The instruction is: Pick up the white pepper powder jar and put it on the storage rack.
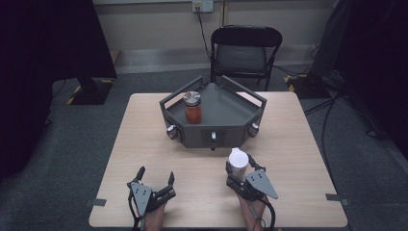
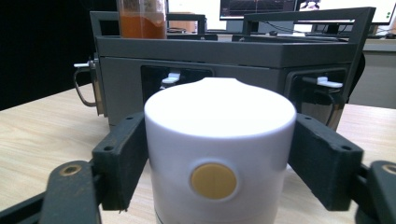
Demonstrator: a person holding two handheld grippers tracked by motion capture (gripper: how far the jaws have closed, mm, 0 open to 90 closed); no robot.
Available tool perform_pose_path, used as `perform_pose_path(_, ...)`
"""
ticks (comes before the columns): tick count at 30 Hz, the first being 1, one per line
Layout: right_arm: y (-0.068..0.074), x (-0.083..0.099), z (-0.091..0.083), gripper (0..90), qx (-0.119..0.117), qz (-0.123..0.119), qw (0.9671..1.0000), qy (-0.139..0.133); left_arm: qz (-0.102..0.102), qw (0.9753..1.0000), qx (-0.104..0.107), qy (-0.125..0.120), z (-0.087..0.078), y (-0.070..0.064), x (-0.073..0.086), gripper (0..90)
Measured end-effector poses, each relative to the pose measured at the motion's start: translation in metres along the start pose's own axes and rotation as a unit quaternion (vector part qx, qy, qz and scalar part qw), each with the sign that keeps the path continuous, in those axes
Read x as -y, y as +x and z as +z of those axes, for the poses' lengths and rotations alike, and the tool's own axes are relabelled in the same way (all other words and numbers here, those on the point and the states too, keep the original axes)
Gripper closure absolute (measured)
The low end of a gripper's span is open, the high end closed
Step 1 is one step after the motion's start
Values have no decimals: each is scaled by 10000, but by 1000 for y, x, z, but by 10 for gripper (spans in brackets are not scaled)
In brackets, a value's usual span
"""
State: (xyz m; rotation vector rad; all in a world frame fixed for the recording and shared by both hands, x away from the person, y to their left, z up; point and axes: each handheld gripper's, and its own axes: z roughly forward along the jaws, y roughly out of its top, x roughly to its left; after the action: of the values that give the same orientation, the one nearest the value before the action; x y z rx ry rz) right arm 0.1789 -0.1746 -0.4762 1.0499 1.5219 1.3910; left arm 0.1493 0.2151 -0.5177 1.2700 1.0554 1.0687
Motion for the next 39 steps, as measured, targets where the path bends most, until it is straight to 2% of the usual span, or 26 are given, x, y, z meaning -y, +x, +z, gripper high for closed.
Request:
perform_pose_path(4, 0, 1, 2, 300, -13, -88, 10000, 12, -3, 10000, 0, -1, 0, 0, 0, 0)
perform_pose_path(20, -4, -5, 2, 304, -37, 65, 9999, 118, -1, 10000, 1, 0, 0, 0, 0, 1)
perform_pose_path(33, -6, -16, 2, 304, -76, 20, 9997, 215, 0, 10000, 0, 1, 0, 0, 0, 1)
perform_pose_path(39, -13, -19, 2, 305, -202, 147, 9994, 240, -2, 10000, 0, 1, 0, 0, 0, 2)
